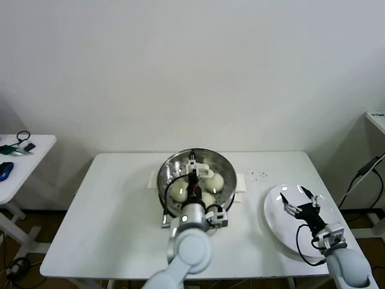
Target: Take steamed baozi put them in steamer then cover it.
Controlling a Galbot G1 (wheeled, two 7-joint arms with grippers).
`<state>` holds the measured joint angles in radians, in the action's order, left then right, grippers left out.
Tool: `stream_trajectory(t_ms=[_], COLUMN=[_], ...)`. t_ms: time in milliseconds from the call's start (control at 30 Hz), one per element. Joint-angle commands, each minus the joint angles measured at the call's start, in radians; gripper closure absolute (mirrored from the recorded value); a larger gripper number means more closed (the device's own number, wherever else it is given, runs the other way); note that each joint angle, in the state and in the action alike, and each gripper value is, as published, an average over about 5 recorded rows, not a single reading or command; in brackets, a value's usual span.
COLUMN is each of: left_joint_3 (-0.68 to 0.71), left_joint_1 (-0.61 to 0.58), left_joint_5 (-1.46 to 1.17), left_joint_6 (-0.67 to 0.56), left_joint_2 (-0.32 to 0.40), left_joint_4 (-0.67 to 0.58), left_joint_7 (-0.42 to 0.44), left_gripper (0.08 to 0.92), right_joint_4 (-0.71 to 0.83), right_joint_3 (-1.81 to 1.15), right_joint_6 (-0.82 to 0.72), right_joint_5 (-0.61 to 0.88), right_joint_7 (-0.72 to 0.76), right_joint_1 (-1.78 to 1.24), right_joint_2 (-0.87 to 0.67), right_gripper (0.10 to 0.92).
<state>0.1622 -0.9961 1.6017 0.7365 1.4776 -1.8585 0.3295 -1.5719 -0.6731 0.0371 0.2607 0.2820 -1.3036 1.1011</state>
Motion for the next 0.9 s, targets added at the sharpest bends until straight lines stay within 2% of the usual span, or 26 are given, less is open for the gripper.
stream_trajectory(t_ms=[33,233,300,400,500,567,733,900], left_joint_3=[-0.014,-0.071,-0.122,-0.239,-0.394,-0.516,-0.789,-0.917], left_joint_1=[-0.095,-0.166,-0.185,-0.206,-0.236,-0.281,-0.444,-0.545], left_joint_5=[-0.184,-0.308,-0.398,-0.66,-0.974,-1.15,-1.477,-1.714], left_joint_6=[0.049,0.029,0.001,-0.094,-0.217,-0.318,-0.586,-0.742], left_joint_2=[-0.141,-0.238,-0.272,-0.323,-0.354,-0.354,-0.29,-0.214], left_joint_4=[-0.207,-0.303,-0.334,-0.357,-0.352,-0.343,-0.292,-0.213], left_joint_7=[-0.016,-0.078,-0.148,-0.306,-0.452,-0.51,-0.504,-0.479], left_gripper=[0.215,0.178,0.177,0.177,0.177,0.177,0.177,0.177], right_joint_4=[0.014,0.015,0.013,0.01,0.002,-0.005,-0.018,-0.031], right_joint_3=[0.002,0.006,0.007,0.007,0.006,0.005,0.007,0.009], right_joint_6=[-0.01,-0.01,-0.009,-0.006,-0.004,-0.003,0.002,0.003], right_joint_5=[0.008,0.004,0.004,0.003,0.001,0.001,0.007,0.01], right_joint_7=[0.002,0.006,0.008,0.009,0.009,0.01,0.014,0.017], right_joint_1=[0.009,0.014,0.014,0.013,0.01,0.005,-0.007,-0.018], right_joint_2=[-0.001,-0.004,-0.007,-0.009,-0.007,-0.004,0.003,0.01], right_gripper=[0.203,0.203,0.203,0.203,0.203,0.203,0.203,0.203])
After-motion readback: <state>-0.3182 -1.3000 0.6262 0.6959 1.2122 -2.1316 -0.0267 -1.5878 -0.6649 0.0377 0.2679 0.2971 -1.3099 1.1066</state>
